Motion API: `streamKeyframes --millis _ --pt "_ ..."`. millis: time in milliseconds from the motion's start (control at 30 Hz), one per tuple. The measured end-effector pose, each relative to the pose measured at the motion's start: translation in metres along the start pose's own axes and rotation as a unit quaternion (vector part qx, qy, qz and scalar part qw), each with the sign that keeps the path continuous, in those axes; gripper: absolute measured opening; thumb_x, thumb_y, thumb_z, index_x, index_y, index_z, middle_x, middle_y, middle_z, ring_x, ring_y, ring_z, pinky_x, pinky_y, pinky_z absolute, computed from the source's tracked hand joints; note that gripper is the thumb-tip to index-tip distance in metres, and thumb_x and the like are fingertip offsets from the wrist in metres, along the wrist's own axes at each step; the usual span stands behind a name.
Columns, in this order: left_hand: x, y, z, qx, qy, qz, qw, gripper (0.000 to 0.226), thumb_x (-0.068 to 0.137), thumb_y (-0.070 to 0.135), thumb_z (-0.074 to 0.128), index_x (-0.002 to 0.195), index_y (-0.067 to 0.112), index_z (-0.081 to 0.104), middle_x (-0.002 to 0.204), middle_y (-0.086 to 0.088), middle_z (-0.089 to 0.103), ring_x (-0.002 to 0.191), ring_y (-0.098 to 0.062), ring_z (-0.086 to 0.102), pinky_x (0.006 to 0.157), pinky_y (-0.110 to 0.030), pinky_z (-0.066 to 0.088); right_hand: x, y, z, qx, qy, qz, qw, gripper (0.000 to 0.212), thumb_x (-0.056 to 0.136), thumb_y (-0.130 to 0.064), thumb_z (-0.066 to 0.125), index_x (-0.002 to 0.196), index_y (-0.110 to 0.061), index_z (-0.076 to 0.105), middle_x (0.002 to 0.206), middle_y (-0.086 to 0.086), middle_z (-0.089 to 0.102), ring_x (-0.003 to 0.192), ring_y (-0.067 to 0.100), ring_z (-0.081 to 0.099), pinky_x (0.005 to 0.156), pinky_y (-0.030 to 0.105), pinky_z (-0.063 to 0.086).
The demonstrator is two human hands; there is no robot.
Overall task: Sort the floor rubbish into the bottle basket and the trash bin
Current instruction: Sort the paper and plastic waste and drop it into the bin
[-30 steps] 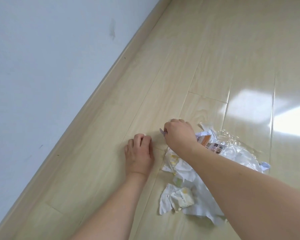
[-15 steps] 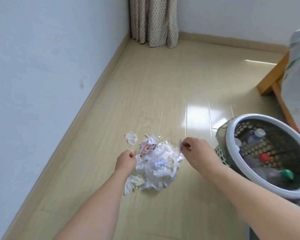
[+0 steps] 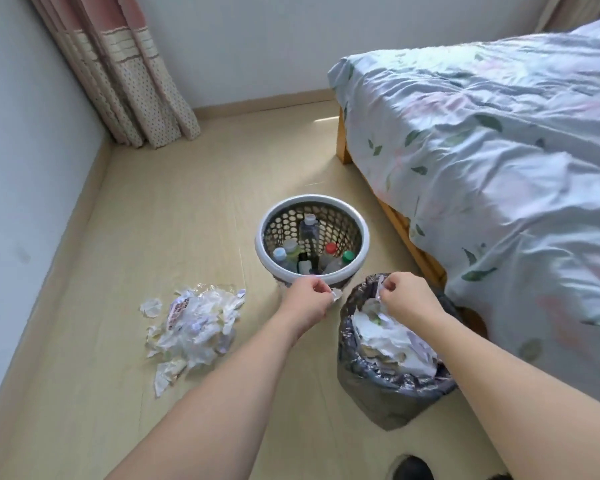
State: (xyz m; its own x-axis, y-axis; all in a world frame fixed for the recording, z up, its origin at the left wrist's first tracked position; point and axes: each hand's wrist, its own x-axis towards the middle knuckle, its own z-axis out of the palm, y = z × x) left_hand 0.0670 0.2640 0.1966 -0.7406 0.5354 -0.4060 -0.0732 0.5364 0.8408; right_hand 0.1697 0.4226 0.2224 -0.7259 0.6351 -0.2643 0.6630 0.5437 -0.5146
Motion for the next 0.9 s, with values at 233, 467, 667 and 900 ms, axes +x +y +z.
streamKeyframes --millis 233,467,667,900 --pt "0.020 0.026 0.116 0.102 -0.077 -0.036 0.991 0.013 0.082 0.010 0.048 0.085 0.016 0.059 0.077 -0.005 0.064 0.070 -0.022 0.065 0.062 -0.030 0.050 0.015 0.106 -0.016 0.065 -0.013 0.102 0.993 0.039 0.096 -0.019 0.045 0.057 -0.019 0.048 0.065 0.004 0.054 0.062 0.023 0.050 0.060 0.027 0.040" --pt "0.036 0.015 0.108 0.166 -0.089 -0.076 0.979 0.025 0.082 0.003 0.044 0.089 0.020 0.061 0.095 -0.010 0.069 0.084 -0.024 0.068 0.069 -0.032 0.054 0.020 0.116 -0.015 0.088 -0.070 0.099 0.989 0.031 0.093 -0.008 0.045 0.116 -0.013 0.065 0.117 0.009 0.064 0.105 0.025 0.061 0.087 0.032 0.051" --pt "0.020 -0.004 0.023 0.167 -0.082 -0.108 0.977 0.022 0.085 0.004 0.043 0.094 0.016 0.059 0.095 -0.010 0.068 0.071 -0.021 0.060 0.058 -0.026 0.041 0.014 0.043 0.003 0.033 -0.140 0.039 0.989 0.022 0.089 -0.011 0.048 0.100 -0.012 0.067 0.094 0.008 0.068 0.082 0.021 0.064 0.069 0.032 0.056" --pt "-0.003 -0.085 -0.161 0.162 -0.004 -0.148 0.976 0.027 0.088 0.004 0.037 0.096 0.013 0.061 0.092 -0.010 0.065 0.067 -0.023 0.057 0.053 -0.022 0.037 -0.002 -0.129 0.096 -0.025 -0.205 -0.093 0.974 0.026 0.087 -0.013 0.050 0.104 -0.007 0.069 0.107 0.008 0.069 0.098 0.023 0.063 0.085 0.034 0.052"
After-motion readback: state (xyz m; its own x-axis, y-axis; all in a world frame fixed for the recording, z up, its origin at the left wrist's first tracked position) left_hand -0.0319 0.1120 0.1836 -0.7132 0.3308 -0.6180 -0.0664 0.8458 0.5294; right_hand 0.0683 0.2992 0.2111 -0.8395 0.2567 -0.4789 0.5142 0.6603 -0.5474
